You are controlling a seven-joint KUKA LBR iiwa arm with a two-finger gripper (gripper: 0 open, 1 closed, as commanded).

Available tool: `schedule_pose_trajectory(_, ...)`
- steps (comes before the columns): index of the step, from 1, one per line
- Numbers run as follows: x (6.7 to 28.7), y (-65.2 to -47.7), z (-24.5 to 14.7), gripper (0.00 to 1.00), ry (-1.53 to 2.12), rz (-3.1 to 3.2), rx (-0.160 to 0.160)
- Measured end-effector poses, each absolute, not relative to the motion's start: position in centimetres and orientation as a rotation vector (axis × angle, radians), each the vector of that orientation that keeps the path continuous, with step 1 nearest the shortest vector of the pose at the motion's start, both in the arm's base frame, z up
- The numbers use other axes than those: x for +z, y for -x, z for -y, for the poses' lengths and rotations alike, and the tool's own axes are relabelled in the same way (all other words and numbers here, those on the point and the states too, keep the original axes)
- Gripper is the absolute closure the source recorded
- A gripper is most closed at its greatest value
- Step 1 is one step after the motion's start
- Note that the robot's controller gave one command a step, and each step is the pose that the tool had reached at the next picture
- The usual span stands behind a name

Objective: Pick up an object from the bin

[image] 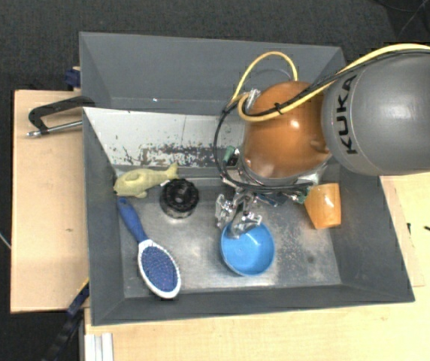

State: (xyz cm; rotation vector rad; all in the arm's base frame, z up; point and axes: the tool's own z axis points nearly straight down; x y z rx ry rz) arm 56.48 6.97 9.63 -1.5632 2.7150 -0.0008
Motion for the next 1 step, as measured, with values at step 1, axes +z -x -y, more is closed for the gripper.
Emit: schedule_pose_trajectory(1,11.73,-56.67,-7.11,1.00,1.559,-2.716,-0.001)
